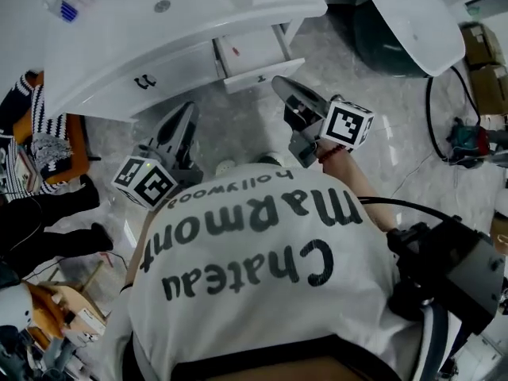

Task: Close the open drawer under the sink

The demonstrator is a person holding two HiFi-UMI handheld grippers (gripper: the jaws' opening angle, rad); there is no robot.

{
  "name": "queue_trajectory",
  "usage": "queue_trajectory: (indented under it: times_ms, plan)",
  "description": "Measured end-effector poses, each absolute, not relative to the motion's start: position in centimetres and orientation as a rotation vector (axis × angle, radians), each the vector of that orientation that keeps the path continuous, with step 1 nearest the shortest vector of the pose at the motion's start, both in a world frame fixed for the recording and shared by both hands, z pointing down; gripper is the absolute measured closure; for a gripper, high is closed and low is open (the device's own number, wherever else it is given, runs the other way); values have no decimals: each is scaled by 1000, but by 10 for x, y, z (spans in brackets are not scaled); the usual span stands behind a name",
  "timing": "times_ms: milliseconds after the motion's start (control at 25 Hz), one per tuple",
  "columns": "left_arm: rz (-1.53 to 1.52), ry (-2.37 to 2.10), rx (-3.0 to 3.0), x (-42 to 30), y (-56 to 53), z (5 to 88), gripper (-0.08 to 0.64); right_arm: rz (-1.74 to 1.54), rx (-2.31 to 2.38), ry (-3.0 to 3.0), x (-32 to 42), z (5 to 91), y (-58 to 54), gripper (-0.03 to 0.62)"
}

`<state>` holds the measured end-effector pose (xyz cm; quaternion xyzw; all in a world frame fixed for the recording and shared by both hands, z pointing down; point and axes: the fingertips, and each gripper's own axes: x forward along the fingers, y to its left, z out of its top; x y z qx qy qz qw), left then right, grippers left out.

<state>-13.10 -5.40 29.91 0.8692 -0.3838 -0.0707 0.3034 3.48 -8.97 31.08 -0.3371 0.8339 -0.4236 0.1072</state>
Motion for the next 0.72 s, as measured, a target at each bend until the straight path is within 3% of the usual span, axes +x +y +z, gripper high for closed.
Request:
queue_trajectory:
  times_ms: [480, 720]
  plan:
    - [-288, -1333, 2149, -100, -28, 311, 551, -1349, -864, 2668, 76, 368, -107, 580]
    - [-284, -1459, 2094, -86, -10, 326, 552, -1190, -784, 2812, 84, 406, -115, 580]
